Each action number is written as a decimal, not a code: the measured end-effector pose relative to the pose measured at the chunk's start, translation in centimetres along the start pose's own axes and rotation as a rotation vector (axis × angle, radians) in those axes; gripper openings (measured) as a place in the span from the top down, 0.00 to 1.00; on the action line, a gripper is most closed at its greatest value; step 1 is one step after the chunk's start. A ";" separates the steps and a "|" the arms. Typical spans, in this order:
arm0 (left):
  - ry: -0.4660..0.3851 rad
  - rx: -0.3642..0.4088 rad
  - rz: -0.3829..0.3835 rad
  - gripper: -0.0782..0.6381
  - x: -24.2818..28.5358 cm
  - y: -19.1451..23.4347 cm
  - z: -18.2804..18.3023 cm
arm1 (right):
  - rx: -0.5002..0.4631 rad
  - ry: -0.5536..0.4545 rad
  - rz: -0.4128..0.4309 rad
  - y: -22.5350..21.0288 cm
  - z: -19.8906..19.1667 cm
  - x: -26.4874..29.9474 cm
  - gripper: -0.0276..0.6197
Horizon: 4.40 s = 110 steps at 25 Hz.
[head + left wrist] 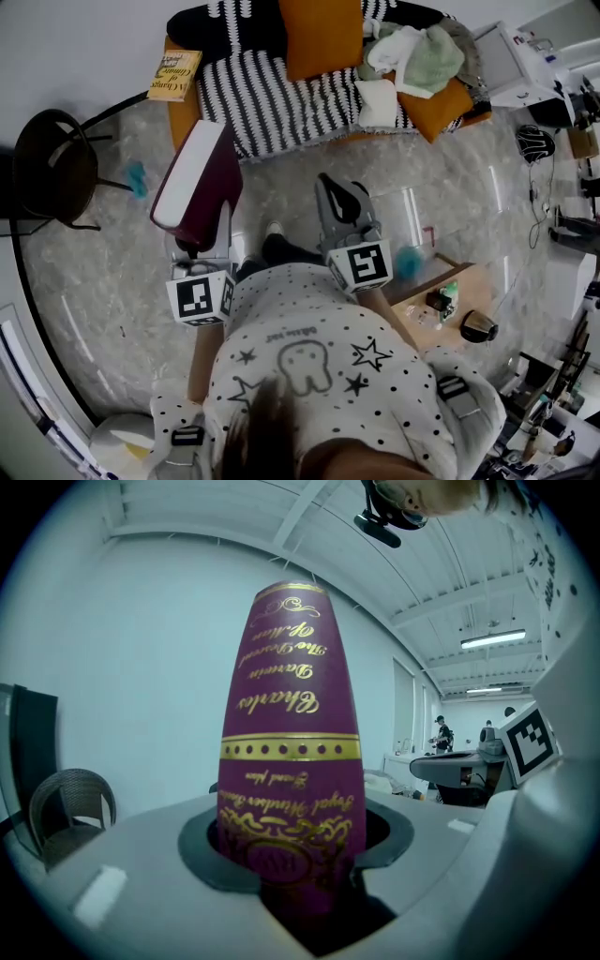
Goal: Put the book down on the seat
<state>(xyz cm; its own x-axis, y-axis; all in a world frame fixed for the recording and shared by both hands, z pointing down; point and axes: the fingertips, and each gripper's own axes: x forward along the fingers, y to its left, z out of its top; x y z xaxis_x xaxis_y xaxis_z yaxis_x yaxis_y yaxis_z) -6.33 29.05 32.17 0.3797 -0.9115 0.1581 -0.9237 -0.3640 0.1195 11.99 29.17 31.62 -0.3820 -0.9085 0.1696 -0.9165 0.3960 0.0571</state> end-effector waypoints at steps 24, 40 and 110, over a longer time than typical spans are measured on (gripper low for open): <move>0.030 -0.017 -0.016 0.57 8.4 2.8 1.1 | 0.022 0.010 -0.028 -4.1 0.4 7.5 0.96; 0.046 -0.002 -0.062 0.57 15.9 8.6 3.3 | 0.040 0.022 -0.072 -5.3 1.9 16.1 0.96; 0.027 -0.065 0.216 0.57 31.9 10.7 5.3 | 0.059 0.049 0.163 -19.0 1.9 32.3 0.96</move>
<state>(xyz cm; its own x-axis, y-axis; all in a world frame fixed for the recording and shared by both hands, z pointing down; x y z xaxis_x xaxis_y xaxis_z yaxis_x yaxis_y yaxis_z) -4.34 -4.91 33.27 0.1758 -0.9611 0.2132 -0.9788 -0.1475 0.1424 16.81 -7.93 34.19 -0.5208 -0.8248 0.2200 -0.8490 0.5273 -0.0329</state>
